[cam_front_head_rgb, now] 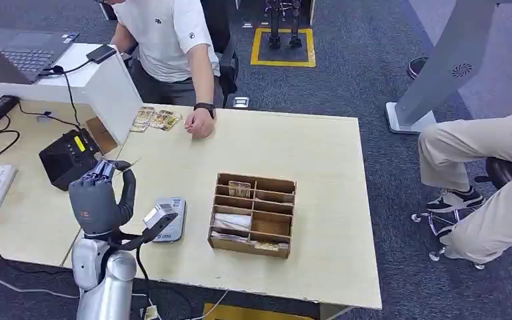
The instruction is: Pass the card to the sensor for recognition and then transmit it.
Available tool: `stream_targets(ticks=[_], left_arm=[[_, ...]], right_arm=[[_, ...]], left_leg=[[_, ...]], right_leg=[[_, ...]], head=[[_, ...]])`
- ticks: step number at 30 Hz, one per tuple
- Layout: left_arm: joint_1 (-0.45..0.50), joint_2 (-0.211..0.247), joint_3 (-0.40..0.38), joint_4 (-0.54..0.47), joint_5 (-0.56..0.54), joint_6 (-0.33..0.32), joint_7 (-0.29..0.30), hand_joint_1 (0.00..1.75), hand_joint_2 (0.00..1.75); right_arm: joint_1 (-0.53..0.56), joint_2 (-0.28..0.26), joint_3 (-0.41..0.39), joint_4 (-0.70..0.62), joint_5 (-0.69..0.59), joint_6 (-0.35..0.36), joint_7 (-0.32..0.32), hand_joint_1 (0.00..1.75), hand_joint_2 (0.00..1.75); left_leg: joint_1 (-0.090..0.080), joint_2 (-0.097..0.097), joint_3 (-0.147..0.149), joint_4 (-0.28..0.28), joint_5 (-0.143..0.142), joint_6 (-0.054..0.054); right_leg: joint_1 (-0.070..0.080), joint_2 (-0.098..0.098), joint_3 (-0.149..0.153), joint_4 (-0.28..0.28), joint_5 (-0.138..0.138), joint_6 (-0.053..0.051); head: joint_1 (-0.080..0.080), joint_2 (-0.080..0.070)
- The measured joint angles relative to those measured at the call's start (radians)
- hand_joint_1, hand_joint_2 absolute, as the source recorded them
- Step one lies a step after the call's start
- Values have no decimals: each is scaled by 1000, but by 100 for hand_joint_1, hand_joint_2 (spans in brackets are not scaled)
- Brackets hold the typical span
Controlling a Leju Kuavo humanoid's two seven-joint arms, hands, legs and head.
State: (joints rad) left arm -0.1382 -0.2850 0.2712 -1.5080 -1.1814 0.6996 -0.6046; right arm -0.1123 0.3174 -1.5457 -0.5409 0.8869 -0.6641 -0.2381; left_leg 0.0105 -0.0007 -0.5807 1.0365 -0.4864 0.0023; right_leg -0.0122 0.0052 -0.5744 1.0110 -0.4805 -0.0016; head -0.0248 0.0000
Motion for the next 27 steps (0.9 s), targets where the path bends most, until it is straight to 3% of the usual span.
stream_targets(ticks=[10,16,27], left_arm=[[26,3,19,79,-64,0,-18,175,175],[37,3,26,123,-126,0,33,175,175],[46,4,27,161,-136,1,34,175,175]], right_arm=[[0,0,0,0,-13,0,-2,0,175],[0,0,0,0,-18,0,-1,0,175],[0,0,0,0,-28,0,-2,0,175]], left_leg=[[0,-1,0,0,0,0],[0,-1,0,0,0,0],[0,-1,0,0,0,0]], right_leg=[[0,-1,0,0,0,0],[0,-1,0,0,0,0],[0,-1,0,0,0,0]], head=[[0,0],[1,0],[1,0]])
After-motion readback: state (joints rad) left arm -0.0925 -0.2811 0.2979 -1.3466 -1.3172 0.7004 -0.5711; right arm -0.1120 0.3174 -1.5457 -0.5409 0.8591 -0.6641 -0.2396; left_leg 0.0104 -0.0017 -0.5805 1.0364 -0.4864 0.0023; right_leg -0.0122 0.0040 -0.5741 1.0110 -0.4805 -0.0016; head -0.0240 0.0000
